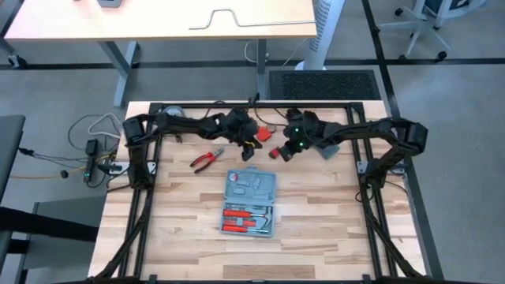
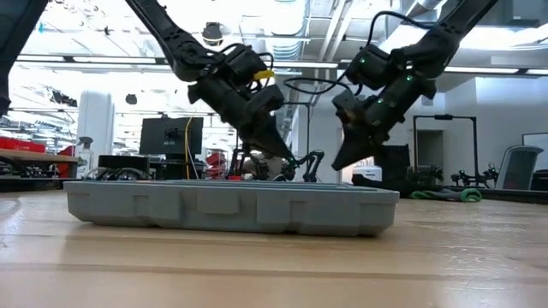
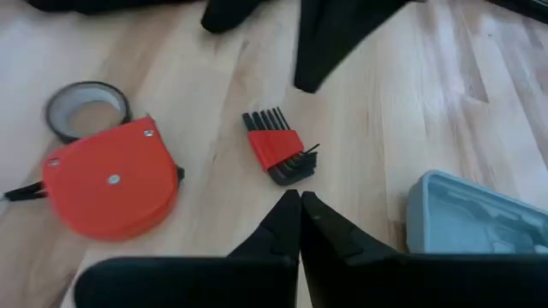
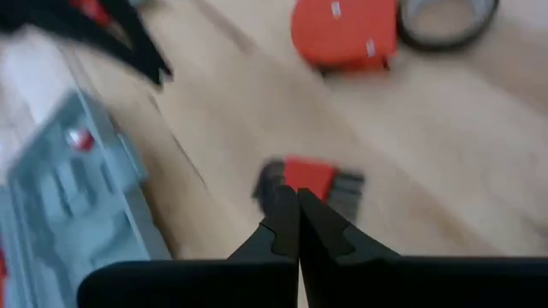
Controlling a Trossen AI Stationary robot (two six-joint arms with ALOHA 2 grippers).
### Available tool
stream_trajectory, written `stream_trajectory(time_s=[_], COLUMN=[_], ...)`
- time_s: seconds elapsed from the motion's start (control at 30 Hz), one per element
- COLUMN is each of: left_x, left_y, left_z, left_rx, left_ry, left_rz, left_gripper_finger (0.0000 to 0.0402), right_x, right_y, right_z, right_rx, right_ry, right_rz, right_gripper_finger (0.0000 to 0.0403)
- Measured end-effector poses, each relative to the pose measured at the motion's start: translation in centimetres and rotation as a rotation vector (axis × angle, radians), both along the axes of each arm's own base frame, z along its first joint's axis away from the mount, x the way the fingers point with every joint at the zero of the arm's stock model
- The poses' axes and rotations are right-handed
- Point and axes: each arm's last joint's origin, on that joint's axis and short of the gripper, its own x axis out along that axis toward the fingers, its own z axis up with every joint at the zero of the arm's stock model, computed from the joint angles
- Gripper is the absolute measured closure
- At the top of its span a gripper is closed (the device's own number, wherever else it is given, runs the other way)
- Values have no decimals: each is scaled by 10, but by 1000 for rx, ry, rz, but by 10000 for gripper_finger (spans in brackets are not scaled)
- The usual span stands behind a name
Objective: Prefit tool cases
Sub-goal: Put the orange hex key set into the gray prefit tool case
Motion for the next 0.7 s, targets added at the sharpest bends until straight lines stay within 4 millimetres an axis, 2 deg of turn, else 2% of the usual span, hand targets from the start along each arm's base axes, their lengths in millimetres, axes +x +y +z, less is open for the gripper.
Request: stream_trajectory(time_s=[0.27, 0.4, 0.6, 0.7], left_x=[28, 33, 32, 31], left_y=[15, 15, 14, 13], left_z=[-27, -21, -23, -23], left_rx=[-39, 27, 35, 32], left_ry=[91, 105, 121, 126], left_rz=[-60, -89, -112, -121], left_gripper_finger=[401, 401, 401, 401], right_x=[1, 6, 8, 9], right_y=[19, 24, 22, 21], right_z=[-10, -12, -35, -39], right_rx=[35, 22, 67, 81], right_ry=[105, 105, 177, 177], right_rz=[29, 19, -5, -17], right_gripper_finger=[401, 402, 402, 402])
